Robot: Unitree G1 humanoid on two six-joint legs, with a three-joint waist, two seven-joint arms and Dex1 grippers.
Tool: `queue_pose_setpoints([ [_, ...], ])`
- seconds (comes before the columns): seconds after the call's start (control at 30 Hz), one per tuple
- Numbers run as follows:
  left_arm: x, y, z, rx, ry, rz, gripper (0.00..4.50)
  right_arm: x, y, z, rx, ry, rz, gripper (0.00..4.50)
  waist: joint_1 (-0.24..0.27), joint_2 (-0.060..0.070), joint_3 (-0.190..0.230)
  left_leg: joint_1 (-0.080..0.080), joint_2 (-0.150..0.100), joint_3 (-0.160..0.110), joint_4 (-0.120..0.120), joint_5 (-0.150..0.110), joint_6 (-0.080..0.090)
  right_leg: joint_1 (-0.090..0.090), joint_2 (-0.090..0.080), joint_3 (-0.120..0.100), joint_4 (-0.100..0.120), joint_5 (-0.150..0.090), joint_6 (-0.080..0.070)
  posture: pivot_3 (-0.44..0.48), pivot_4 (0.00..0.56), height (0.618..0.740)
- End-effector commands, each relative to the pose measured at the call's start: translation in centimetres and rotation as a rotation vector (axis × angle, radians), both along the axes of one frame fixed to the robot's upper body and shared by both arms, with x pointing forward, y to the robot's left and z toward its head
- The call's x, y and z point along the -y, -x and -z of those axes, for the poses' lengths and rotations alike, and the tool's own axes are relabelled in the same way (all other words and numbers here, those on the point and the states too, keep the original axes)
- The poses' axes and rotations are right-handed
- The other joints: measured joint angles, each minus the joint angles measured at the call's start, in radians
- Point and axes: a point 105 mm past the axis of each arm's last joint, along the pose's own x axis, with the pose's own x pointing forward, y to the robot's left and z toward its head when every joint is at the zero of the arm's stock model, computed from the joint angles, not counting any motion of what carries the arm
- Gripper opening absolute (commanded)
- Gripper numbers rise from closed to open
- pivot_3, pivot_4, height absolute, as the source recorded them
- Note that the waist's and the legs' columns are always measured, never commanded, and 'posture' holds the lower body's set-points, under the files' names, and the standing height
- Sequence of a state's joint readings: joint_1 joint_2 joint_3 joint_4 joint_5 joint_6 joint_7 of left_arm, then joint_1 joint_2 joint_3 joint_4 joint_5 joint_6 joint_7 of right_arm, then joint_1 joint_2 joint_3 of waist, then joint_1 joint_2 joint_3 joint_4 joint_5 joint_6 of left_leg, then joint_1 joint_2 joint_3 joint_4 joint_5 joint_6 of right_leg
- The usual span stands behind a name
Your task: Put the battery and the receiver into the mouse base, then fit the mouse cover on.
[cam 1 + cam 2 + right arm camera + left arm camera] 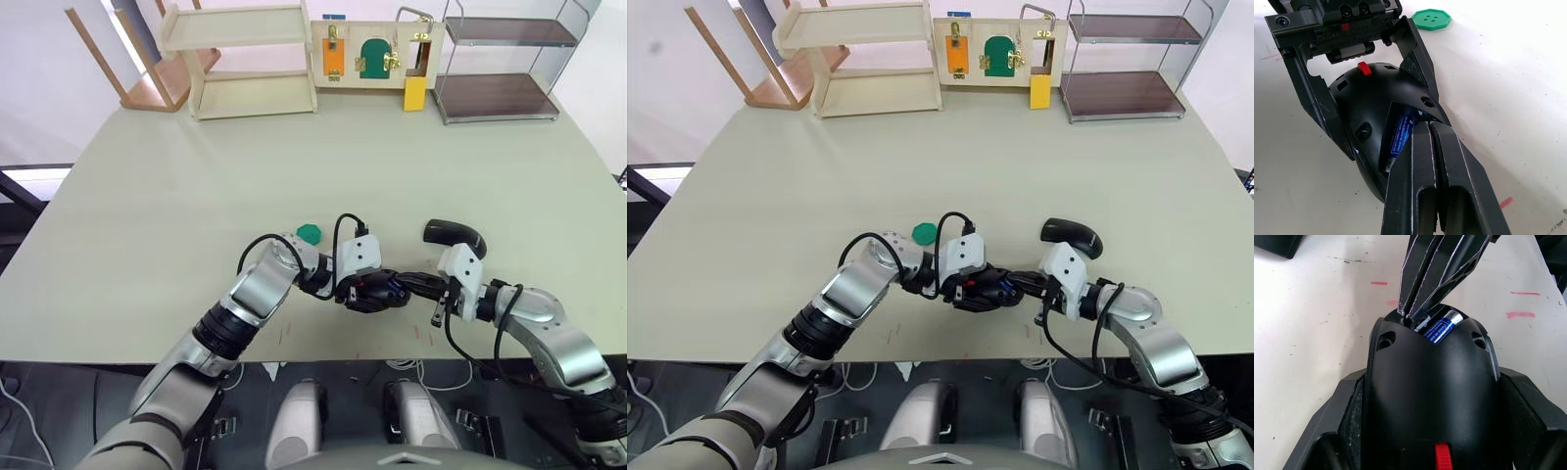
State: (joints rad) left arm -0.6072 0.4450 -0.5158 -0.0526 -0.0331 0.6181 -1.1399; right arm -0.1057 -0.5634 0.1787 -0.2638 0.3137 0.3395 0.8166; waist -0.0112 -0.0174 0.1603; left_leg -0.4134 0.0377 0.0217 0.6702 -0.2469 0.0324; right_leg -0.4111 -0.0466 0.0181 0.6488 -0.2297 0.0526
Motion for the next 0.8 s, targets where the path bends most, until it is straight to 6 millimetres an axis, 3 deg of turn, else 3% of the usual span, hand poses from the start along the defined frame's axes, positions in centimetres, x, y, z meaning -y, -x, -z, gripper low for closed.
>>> queue_pose_setpoints([
  [0.03, -0.4, 1.0, 1.7, -0.080, -0.036, 0.003, 3.01, 0.8, 0.7, 3.4, -0.122, 0.099, 0.022, 0.05, -0.001, 0.000, -0.003, 0.000, 0.000, 0.000, 0.000, 0.000, 0.000, 0.000, 0.000, 0.000, 0.000, 0.000, 0.000, 0.000, 0.150, 0.740],
  [0.17, -0.4, 1.0, 1.7, -0.078, -0.038, 0.001, 3.01, 1.1, 0.8, 4.6, -0.141, 0.147, 0.033, 0.05, -0.002, -0.001, -0.012, 0.002, 0.000, 0.000, 0.000, 0.000, 0.000, 0.001, 0.001, 0.000, 0.001, -0.001, -0.001, 0.000, 0.150, 0.740],
  [0.27, -0.4, 1.0, 1.7, -0.075, -0.040, 0.001, 3.01, 0.9, 0.5, 3.9, -0.113, 0.111, 0.040, 0.05, -0.002, -0.001, -0.013, 0.004, 0.000, 0.000, 0.000, 0.000, 0.000, 0.002, 0.001, 0.001, 0.003, -0.001, -0.002, 0.000, 0.150, 0.740],
  [0.33, -0.4, 1.0, 1.7, -0.073, -0.041, 0.000, 3.01, 0.7, 0.4, 2.9, -0.076, 0.066, 0.037, 0.05, -0.002, -0.001, -0.013, 0.005, 0.000, 0.000, 0.000, 0.000, 0.000, 0.003, 0.001, 0.001, 0.004, -0.003, -0.003, 0.000, 0.150, 0.740],
  [0.43, -0.4, 0.9, 1.6, -0.070, -0.041, -0.001, 3.01, 0.4, 0.2, -0.4, 0.021, -0.123, 0.038, 0.05, 0.000, -0.001, -0.012, 0.009, 0.000, 0.001, 0.000, 0.000, 0.000, 0.005, 0.001, 0.002, 0.006, -0.006, -0.003, 0.000, 0.150, 0.740],
  [0.8, -0.4, 0.9, 1.6, -0.050, -0.044, 0.002, 3.01, 5.2, 2.3, -1.6, 0.100, -0.138, -0.026, 0.05, 0.000, -0.001, -0.012, 0.012, 0.000, 0.002, -0.001, 0.000, 0.000, 0.006, 0.001, 0.006, 0.007, -0.006, -0.003, 0.000, 0.150, 0.740],
])
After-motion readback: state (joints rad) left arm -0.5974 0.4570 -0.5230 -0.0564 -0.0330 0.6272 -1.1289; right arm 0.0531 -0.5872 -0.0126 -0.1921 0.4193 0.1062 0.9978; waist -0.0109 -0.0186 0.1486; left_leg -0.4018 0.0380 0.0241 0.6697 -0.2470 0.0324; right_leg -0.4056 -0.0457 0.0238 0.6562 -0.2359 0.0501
